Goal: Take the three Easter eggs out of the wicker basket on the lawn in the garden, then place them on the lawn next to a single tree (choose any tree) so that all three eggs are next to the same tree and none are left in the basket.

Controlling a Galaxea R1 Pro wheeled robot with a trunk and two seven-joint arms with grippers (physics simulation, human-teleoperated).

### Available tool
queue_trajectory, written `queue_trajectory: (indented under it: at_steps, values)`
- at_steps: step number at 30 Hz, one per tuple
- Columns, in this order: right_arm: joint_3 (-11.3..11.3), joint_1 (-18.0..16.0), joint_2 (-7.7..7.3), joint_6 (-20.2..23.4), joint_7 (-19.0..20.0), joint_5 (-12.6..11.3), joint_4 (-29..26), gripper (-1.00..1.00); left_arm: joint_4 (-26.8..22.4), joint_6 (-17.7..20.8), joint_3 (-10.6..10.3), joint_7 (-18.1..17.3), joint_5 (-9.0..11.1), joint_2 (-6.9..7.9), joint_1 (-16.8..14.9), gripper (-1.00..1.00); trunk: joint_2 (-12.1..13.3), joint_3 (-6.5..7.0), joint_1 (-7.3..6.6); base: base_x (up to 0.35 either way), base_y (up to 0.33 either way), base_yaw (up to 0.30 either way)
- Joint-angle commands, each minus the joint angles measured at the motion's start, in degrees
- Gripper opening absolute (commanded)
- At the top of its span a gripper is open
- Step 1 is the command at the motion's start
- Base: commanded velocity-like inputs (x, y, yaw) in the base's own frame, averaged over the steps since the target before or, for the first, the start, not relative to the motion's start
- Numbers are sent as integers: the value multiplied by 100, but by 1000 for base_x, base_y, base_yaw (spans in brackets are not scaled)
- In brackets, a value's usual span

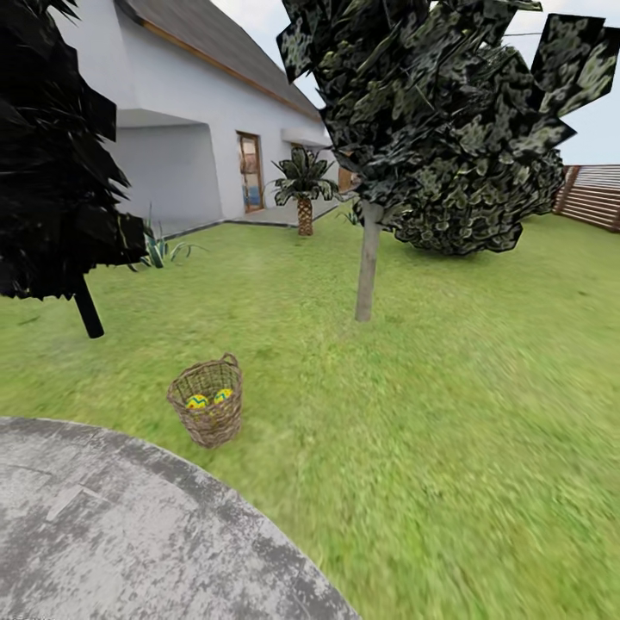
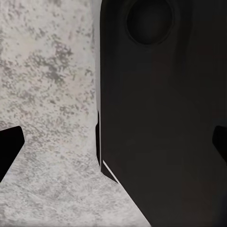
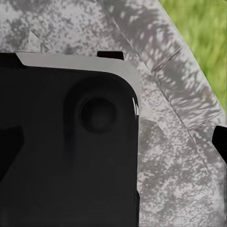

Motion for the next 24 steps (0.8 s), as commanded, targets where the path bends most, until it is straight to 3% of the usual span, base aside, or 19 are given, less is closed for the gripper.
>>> queue_trajectory:
  at_steps: [1,24]
  values:
    - [3,-2,-1,-18,-3,1,3,100,0,-3,3,-3,8,0,-3,100,-2,-10,3,303,0,270]
    - [3,-2,-9,-18,-3,1,3,100,0,-3,3,-3,7,0,-3,100,-2,-119,3,302,0,270]
